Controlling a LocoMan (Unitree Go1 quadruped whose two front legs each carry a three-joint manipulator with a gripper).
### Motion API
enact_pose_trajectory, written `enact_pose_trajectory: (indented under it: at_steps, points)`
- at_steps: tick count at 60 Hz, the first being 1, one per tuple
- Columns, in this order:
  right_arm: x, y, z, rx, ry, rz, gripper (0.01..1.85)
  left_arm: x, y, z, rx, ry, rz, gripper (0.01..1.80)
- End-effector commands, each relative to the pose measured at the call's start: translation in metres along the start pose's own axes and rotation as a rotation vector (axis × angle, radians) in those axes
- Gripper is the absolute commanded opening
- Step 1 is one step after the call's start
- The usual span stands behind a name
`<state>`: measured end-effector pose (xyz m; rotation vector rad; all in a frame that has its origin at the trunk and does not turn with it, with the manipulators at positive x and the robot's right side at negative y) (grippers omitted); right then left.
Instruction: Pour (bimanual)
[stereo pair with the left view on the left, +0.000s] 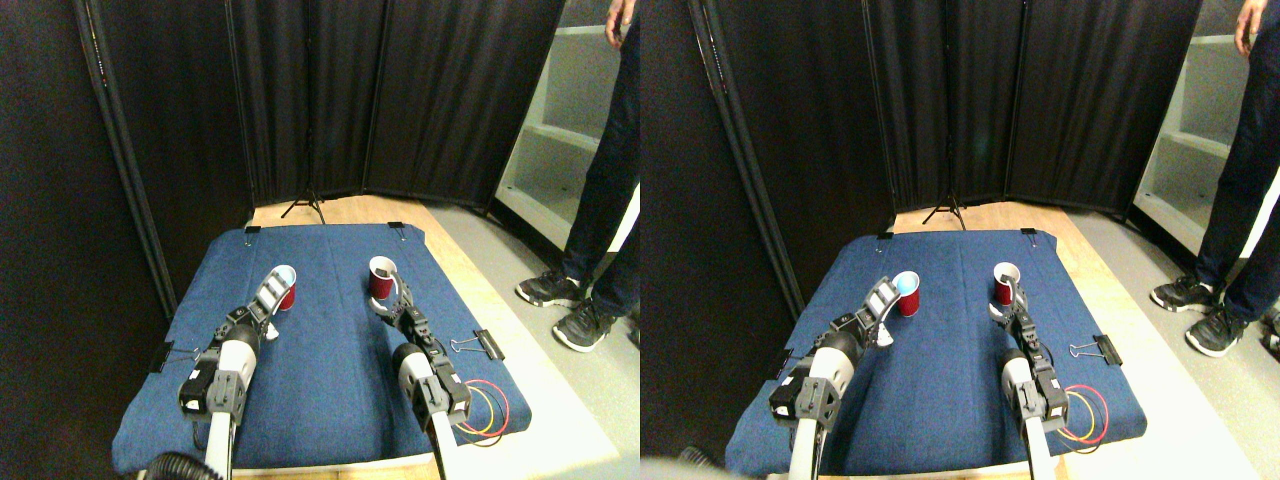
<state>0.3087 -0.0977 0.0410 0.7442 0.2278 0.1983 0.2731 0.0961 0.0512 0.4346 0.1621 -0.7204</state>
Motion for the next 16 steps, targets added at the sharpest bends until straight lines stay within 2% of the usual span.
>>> enact_pose_trajectory:
  at_steps: [1, 3, 7, 12, 16]
  points:
    - [-0.0083, 0.0131, 0.0085, -0.022, -0.039, 0.064, 0.40, -0.0042, 0.0004, 0.0136, 0.122, -0.032, -0.004, 1.54]
    - [-0.0099, 0.0139, 0.0088, -0.020, -0.037, 0.067, 0.41, -0.0036, 0.0014, 0.0128, 0.131, -0.051, -0.025, 1.54]
    - [-0.0131, 0.0158, 0.0089, -0.004, -0.037, 0.072, 0.42, 0.0000, 0.0045, 0.0108, 0.121, -0.145, -0.114, 1.20]
    - [-0.0147, 0.0165, 0.0091, 0.003, -0.034, 0.078, 0.43, 0.0034, 0.0048, 0.0092, 0.127, -0.166, -0.134, 1.07]
    - [-0.0155, 0.0162, 0.0086, 0.011, -0.033, 0.084, 0.42, 0.0038, 0.0033, 0.0083, 0.116, -0.159, -0.114, 1.08]
